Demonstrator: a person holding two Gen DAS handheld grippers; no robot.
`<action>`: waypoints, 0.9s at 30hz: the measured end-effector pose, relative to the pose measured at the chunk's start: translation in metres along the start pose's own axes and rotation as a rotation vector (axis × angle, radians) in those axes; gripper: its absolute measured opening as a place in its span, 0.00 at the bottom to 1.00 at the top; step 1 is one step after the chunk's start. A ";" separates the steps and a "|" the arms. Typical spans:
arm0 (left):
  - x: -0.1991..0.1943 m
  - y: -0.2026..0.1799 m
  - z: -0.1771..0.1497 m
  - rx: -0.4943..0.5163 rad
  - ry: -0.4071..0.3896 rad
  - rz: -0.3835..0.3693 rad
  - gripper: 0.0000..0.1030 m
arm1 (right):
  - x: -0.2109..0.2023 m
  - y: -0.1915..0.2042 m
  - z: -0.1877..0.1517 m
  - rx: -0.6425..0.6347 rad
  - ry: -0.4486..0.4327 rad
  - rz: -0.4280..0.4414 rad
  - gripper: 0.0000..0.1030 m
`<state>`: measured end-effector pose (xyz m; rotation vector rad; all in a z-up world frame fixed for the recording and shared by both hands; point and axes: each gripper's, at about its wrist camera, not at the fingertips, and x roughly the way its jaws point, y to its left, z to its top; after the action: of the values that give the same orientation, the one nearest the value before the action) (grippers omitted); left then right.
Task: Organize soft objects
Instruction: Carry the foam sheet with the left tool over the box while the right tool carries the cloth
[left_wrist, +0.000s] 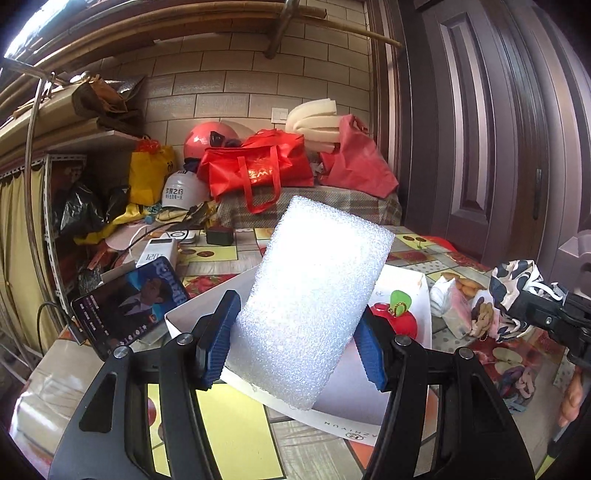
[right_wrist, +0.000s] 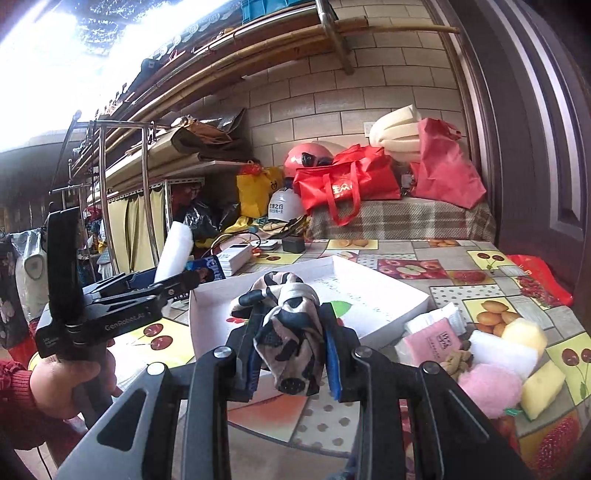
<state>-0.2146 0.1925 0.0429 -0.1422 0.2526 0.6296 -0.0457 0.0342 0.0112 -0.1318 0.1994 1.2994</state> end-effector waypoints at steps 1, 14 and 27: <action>0.009 0.000 0.000 0.003 0.029 -0.005 0.58 | 0.006 0.004 0.000 -0.001 0.013 0.010 0.27; 0.070 0.022 0.012 -0.051 0.119 0.020 0.58 | 0.105 0.015 -0.001 0.049 0.258 0.159 0.27; 0.107 0.022 0.019 -0.076 0.224 -0.084 0.58 | 0.138 -0.011 -0.001 0.076 0.369 0.009 0.27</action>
<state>-0.1406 0.2748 0.0304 -0.2954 0.4367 0.5399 0.0003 0.1611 -0.0202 -0.3057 0.5640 1.2668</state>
